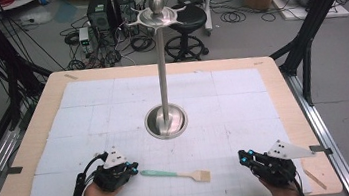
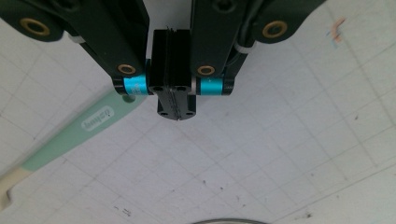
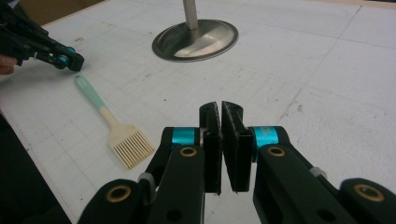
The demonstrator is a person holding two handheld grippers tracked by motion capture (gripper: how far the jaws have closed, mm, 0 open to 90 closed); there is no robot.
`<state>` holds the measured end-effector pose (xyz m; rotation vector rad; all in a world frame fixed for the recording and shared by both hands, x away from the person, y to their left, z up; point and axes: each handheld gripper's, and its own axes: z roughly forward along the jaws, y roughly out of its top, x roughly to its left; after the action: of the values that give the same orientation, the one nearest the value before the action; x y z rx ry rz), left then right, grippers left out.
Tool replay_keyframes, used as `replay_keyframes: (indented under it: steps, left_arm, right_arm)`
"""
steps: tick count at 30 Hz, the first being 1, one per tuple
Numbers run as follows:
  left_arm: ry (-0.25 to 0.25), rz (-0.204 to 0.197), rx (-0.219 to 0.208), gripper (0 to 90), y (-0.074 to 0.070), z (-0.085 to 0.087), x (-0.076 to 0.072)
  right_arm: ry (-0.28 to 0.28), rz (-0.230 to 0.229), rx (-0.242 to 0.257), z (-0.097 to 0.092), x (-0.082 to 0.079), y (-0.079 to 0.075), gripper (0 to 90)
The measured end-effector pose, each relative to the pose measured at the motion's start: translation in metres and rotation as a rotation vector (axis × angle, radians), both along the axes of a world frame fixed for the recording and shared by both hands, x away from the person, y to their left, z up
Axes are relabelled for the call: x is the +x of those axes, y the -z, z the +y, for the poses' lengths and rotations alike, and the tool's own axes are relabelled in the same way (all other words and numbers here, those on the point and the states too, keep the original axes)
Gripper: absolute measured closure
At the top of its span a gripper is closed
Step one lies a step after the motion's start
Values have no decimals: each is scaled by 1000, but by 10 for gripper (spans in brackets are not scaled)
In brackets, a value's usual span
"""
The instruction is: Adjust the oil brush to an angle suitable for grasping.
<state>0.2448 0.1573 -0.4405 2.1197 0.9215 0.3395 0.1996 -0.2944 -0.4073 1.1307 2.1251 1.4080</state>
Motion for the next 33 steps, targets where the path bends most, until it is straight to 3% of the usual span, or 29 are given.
replay_keyframes:
  steps: [2, 13, 19, 22, 25, 27, 30, 33]
  left_arm:
    - [28, 17, 2, 893, 2, -2, -2]
    - [64, 11, -42, 895, 6, -30, -9]
    - [78, 11, -63, 895, 8, -59, -4]
    - [75, 22, -90, 894, 7, -64, 0]
    - [48, 8, -113, 779, 3, -56, 3]
    - [26, -26, -162, 698, -3, -44, 4]
    - [-10, -75, -238, 602, -13, -20, 5]
    - [-42, -115, -278, 522, -20, 3, 6]
  right_arm:
    - [-4, 5, -4, 0, 0, 0, 869]
    - [2, 9, 1, -1, 1, 0, 869]
    - [-4, 2, 2, -1, 1, 0, 868]
    - [-7, 5, 3, -1, 1, 1, 864]
    - [-14, 10, 13, -2, 0, 1, 808]
    - [-31, 2, 19, -2, 0, 1, 739]
    - [-27, -12, 26, 1, 1, 1, 591]
    - [-7, -39, 28, 4, 1, -1, 449]
